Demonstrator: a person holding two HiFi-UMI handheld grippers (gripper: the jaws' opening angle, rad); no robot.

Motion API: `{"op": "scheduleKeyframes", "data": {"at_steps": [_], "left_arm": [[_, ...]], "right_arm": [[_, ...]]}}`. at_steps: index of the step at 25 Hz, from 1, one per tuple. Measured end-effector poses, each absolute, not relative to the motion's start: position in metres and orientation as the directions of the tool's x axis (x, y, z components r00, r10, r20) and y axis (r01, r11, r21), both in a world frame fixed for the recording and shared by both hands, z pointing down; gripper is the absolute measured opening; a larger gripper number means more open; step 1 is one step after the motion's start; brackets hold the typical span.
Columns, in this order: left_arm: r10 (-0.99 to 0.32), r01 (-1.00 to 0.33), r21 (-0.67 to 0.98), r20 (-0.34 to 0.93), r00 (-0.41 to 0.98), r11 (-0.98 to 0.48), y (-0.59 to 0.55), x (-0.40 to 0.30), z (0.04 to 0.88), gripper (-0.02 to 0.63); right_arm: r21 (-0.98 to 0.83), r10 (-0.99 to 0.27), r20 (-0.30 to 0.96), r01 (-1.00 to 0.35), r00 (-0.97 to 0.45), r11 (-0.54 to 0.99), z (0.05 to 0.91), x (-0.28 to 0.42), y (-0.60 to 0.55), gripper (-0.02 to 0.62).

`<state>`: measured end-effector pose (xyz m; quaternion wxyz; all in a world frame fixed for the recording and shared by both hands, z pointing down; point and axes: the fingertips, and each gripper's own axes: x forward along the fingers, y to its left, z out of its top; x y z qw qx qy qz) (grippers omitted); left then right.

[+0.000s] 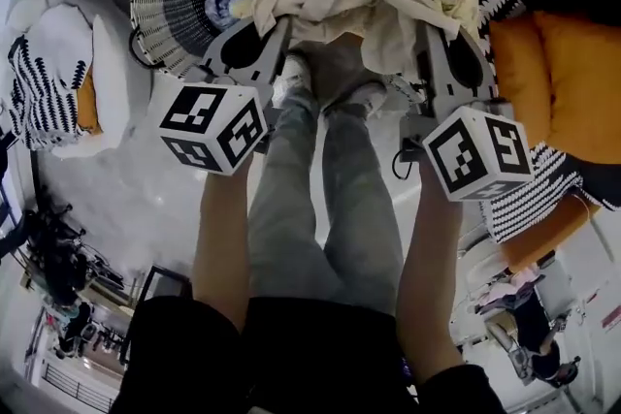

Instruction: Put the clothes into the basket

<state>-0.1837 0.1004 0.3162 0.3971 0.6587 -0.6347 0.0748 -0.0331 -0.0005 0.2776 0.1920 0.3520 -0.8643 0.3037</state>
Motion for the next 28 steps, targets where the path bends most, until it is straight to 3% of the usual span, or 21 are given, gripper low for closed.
{"op": "scheduleKeyframes", "data": {"at_steps": [18,28], "left_arm": [[-0.776,-0.769,0.385,0.592,-0.218,0.510,0.260,-0.388,0.282,0.048],[-0.702,-0.675,0.336,0.601,-0.383,0.656,0.339,-0.440,0.266,0.048]], "right_arm": [[-0.469,-0.103,0.463,-0.342,-0.880,0.814,0.249,-0.317,0.112,0.064],[-0.557,0.093,0.404,-0.164,-0.910,0.814,0.241,-0.403,0.197,0.064]]}}
